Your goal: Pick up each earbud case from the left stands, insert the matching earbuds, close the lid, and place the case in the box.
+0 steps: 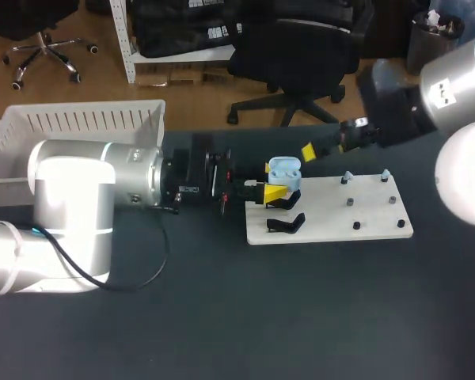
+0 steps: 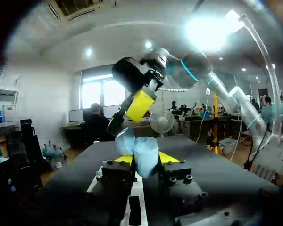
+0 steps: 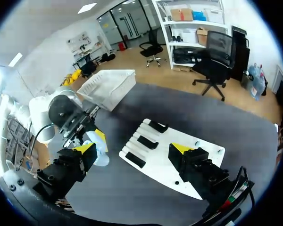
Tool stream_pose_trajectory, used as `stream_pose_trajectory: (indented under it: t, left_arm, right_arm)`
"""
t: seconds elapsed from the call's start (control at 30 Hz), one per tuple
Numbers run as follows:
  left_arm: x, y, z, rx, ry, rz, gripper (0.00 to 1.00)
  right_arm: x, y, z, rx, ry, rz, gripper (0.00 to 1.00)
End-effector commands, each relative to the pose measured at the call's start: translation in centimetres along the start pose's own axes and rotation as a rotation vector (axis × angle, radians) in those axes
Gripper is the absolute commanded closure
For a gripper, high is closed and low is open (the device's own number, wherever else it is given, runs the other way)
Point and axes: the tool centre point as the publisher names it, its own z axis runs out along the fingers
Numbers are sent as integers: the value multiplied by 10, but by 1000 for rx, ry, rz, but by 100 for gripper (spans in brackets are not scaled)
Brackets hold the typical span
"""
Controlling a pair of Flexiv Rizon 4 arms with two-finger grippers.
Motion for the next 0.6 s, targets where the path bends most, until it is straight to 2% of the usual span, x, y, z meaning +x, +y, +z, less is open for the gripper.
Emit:
stream_pose_trajectory:
  t: [0.03, 0.23, 0.43, 0.6]
  left_arm:
    - [1, 0, 0, -3, -3, 2, 100]
    - [3, -5, -4, 2, -10, 6, 100]
    - [4, -11, -15, -1, -20, 17, 100]
    - [7, -13, -21, -19, -25, 18, 100]
  right_arm:
    - [-2, -24, -26, 136, 49, 17, 0]
    - [5, -71, -29, 216, 155, 39, 0]
    - [18, -100, -16, 253, 271, 17, 0]
    - [29, -120, -4, 296, 333, -26, 0]
